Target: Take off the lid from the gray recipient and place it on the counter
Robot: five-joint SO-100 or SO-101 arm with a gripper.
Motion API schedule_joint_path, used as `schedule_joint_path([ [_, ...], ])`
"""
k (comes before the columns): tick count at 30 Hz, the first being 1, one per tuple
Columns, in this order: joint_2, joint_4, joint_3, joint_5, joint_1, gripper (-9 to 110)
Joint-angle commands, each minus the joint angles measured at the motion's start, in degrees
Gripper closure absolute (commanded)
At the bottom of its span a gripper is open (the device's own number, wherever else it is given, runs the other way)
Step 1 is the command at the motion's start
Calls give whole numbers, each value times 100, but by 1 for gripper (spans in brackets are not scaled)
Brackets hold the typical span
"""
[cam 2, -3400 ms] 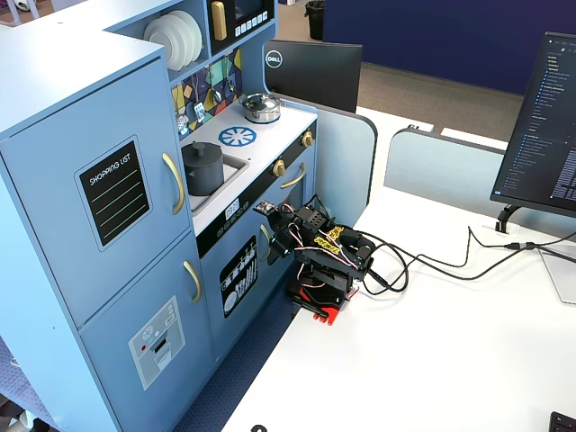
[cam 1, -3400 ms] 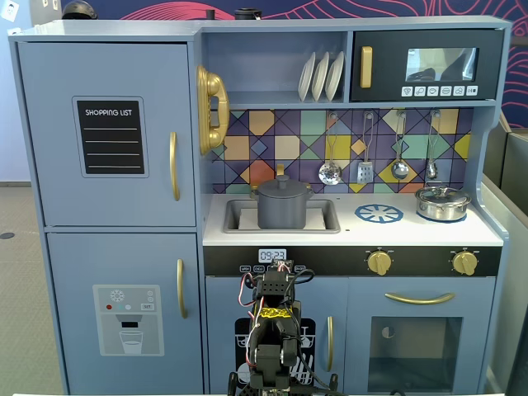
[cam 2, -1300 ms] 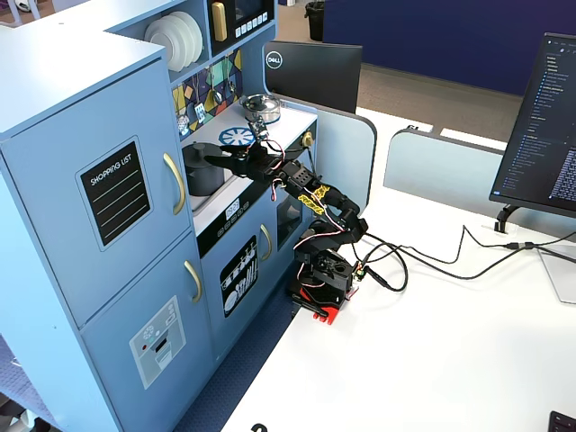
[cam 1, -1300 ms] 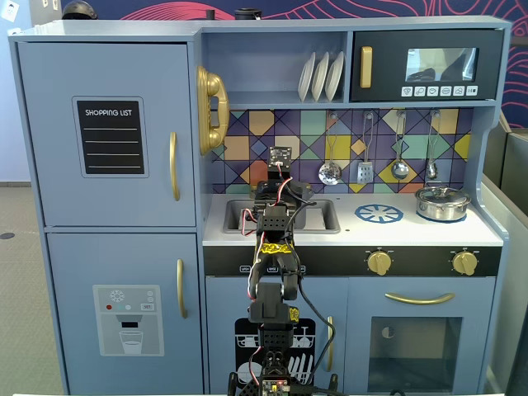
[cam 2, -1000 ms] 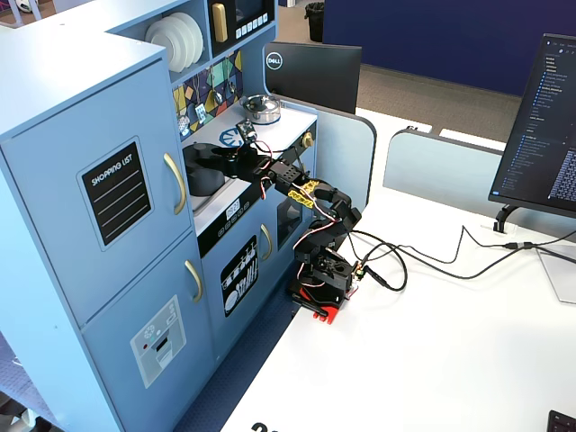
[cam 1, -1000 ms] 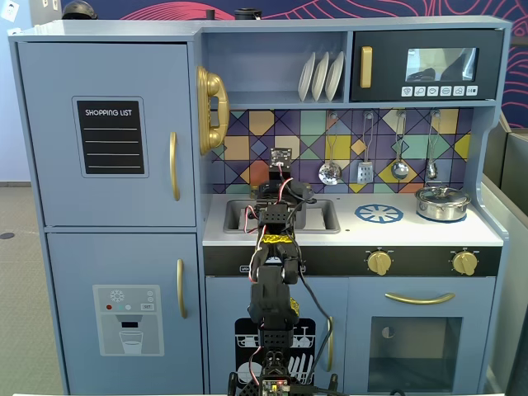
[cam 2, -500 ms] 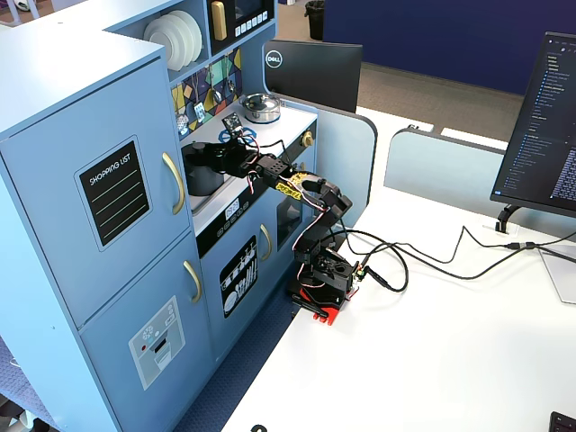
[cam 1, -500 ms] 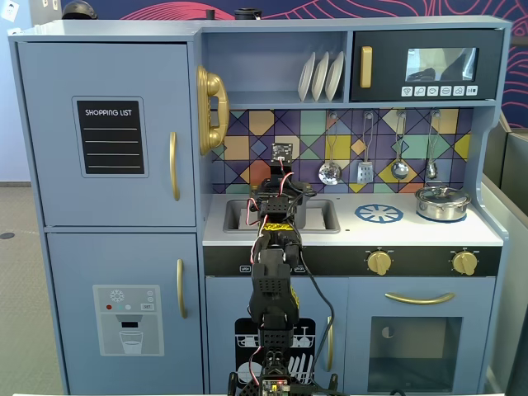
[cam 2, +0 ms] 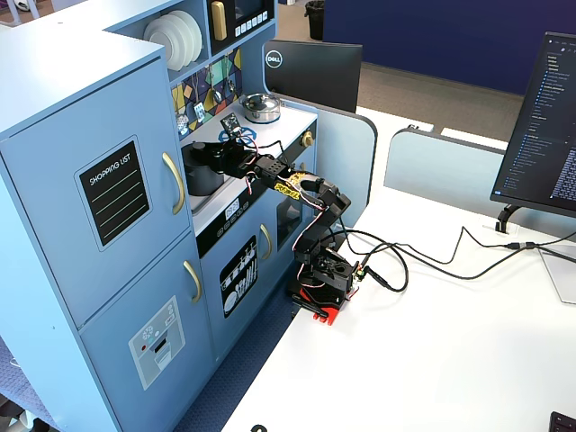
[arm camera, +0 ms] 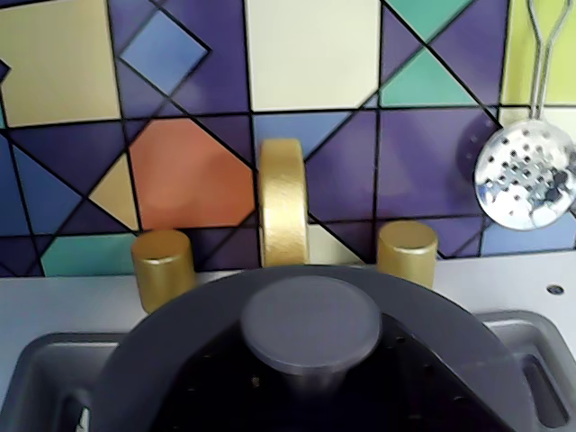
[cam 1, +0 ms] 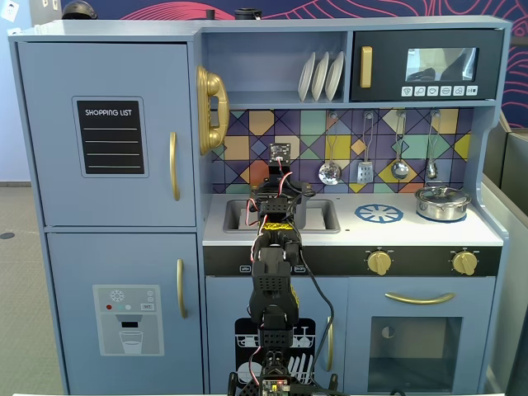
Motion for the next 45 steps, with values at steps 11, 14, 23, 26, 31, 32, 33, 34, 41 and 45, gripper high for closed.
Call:
schedule_joint_path([
  [11, 272, -387, -791, -132, 35, 102],
  [14, 422, -325, -791, -88, 316, 102],
  [23, 773, -44, -721, 272, 1898, 102],
  [26, 826, 26, -571, 413, 2426, 102],
  [31, 606, -413, -167, 510, 2962, 102],
  [32, 510, -554, -105, 492, 3032, 102],
  [33, 404, -686, -44, 483, 3076, 102],
  [34, 299, -826, 18, 475, 3103, 102],
  [41, -563, -1635, 211, 369, 3059, 102],
  [45, -1020, -1942, 176, 229, 2971, 102],
])
